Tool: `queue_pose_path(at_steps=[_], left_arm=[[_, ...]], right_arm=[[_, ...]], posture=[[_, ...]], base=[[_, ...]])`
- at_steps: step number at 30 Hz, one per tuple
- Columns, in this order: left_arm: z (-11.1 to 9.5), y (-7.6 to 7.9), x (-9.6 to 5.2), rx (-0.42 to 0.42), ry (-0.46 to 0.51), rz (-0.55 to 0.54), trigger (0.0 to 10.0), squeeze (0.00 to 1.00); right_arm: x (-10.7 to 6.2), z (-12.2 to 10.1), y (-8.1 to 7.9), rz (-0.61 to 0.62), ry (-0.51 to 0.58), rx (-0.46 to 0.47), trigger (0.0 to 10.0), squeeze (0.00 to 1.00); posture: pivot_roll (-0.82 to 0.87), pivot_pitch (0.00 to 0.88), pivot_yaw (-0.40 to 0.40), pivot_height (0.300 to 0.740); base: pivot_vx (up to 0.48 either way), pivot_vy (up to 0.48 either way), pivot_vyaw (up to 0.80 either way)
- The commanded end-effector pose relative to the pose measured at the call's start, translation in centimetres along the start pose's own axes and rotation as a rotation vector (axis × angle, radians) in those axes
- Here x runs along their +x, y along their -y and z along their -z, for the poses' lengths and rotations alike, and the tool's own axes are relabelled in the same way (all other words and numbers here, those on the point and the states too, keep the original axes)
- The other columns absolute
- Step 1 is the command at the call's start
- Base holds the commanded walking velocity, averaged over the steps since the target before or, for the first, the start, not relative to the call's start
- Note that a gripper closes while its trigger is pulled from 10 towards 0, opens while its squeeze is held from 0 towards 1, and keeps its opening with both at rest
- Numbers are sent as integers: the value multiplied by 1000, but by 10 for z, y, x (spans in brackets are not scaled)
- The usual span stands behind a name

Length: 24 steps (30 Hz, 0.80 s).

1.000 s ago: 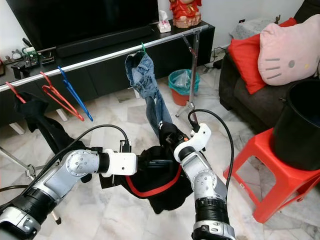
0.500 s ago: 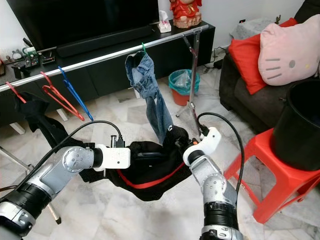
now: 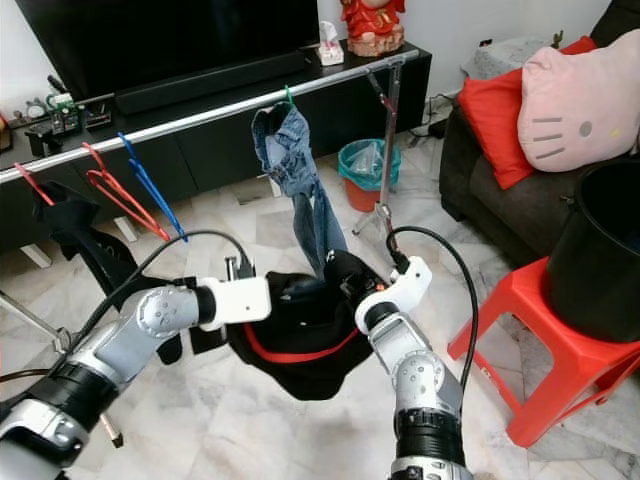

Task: Hang hanger

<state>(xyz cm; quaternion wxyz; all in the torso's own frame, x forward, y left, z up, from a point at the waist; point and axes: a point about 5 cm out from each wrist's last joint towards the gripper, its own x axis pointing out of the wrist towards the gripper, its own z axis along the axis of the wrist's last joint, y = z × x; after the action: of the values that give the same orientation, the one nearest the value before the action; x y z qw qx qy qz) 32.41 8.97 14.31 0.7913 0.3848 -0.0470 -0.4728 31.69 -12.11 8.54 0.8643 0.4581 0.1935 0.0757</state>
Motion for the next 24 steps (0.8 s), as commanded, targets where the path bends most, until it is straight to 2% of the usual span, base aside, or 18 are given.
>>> queue_pose_path(at_steps=[1, 4, 7, 9, 11, 13, 14, 17, 20, 22, 24], left_arm=[[-5, -7, -5, -41, 43, -31, 10000, 0], [-1, -11, -8, -6, 5, -34, 10000, 0], [8, -4, -11, 85, -64, 55, 10000, 0], [14, 1, -14, 83, -103, 112, 10000, 0], [18, 3, -14, 106, -128, 131, 10000, 0], [20, 1, -14, 173, -153, 101, 10000, 0], [15, -4, -11, 101, -114, 24, 10000, 0], [4, -13, -8, -17, -43, -59, 10000, 0], [-1, -12, -8, -91, 9, -39, 10000, 0], [-5, -6, -9, -135, 60, 10, 10000, 0], [-5, -4, -8, -150, 68, 19, 10000, 0]], right_arm=[[0, 2, -2, 3, -5, -7, 10000, 0], [-2, 2, 2, 18, -3, -11, 10000, 0], [-2, -2, 0, 7, 25, 5, 10000, 0], [-1, -6, -4, -4, 38, 12, 10000, 0], [-1, -7, -5, -8, 38, 3, 10000, 0], [0, -9, -7, -11, 41, 3, 10000, 0], [0, -8, -8, -14, 35, -6, 10000, 0], [1, -4, -6, -7, 25, -2, 10000, 0], [1, -1, -6, -8, 14, -1, 10000, 0], [0, 1, -6, -9, 9, -3, 10000, 0], [1, 1, -5, -7, 10, -3, 10000, 0]], posture=[[71, 31, 89, 740], [71, 31, 89, 740], [73, 32, 89, 740], [69, 33, 93, 740], [69, 33, 93, 740], [70, 34, 94, 740], [69, 34, 93, 740], [72, 35, 91, 740], [74, 37, 91, 740], [75, 36, 92, 740], [75, 36, 92, 740]], base=[[0, 0, 0], [0, 0, 0], [0, 0, 0], [0, 0, 0], [0, 0, 0], [0, 0, 0], [0, 0, 0], [0, 0, 0], [0, 0, 0], [0, 0, 0], [0, 0, 0]])
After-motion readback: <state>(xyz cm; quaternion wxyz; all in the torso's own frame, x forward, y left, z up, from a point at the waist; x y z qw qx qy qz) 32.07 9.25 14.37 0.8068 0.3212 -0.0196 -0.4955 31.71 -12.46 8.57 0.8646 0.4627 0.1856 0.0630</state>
